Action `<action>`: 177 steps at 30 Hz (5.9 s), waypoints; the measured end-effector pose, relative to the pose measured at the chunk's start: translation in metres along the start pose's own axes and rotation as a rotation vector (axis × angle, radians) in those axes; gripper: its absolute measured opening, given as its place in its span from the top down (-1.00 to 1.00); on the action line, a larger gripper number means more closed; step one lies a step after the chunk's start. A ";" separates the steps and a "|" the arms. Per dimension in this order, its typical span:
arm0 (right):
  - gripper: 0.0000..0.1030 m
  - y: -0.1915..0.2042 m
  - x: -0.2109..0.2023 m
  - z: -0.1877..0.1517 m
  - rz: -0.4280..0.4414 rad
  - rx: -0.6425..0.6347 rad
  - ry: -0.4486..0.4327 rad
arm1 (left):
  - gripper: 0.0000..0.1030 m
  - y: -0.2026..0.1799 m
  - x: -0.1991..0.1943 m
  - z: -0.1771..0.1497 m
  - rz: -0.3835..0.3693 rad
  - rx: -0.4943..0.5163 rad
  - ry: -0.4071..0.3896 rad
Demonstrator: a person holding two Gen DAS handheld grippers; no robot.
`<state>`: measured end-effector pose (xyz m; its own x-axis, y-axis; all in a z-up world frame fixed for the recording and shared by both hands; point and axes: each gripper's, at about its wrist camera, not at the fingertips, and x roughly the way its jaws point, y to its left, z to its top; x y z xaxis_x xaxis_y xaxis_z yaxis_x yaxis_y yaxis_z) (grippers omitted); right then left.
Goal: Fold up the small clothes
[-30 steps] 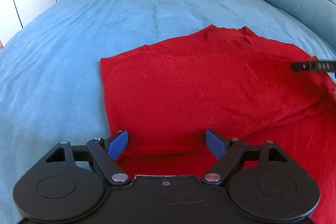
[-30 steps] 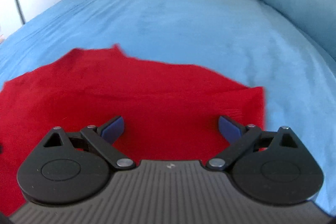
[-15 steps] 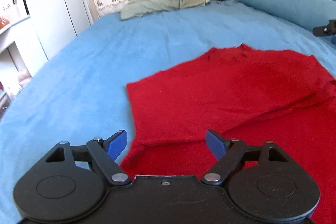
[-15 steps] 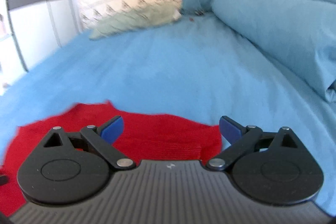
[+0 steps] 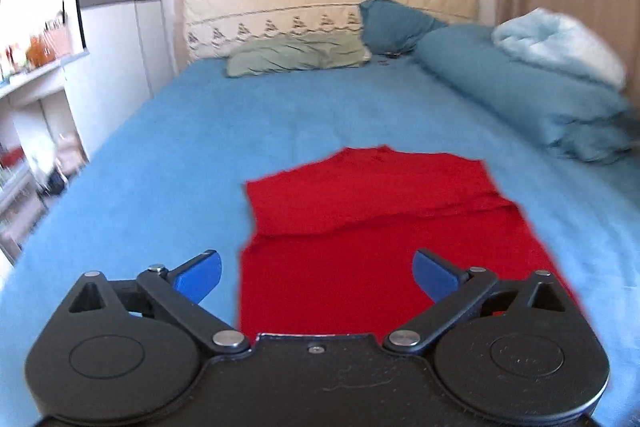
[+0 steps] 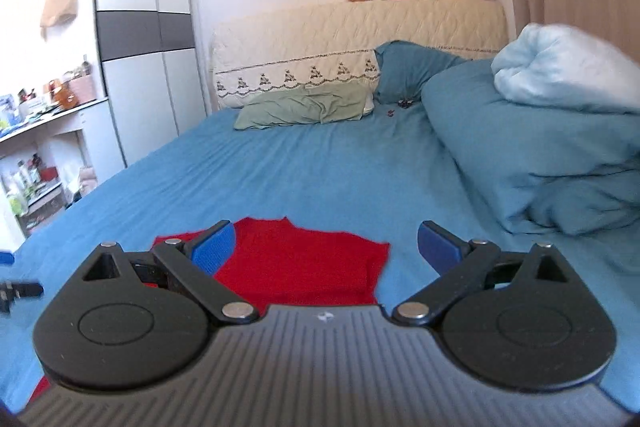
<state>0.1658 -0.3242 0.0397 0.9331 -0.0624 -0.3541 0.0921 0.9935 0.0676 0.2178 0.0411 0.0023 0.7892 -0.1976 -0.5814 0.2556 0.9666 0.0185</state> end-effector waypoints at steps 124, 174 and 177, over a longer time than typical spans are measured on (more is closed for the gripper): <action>-1.00 -0.035 0.243 -0.079 -0.044 0.214 0.480 | -1.00 -0.042 0.297 0.094 0.027 -0.041 0.349; -0.62 0.289 0.360 -0.022 0.455 -0.022 0.526 | -0.93 0.138 0.250 0.012 0.013 -0.138 0.410; -0.98 0.239 0.326 0.001 0.400 0.089 0.420 | -0.93 0.127 0.239 0.025 -0.018 -0.138 0.371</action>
<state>0.4925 -0.1073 -0.0592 0.6852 0.3767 -0.6234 -0.1927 0.9191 0.3436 0.4526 0.1126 -0.1139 0.5233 -0.1670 -0.8356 0.1702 0.9813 -0.0895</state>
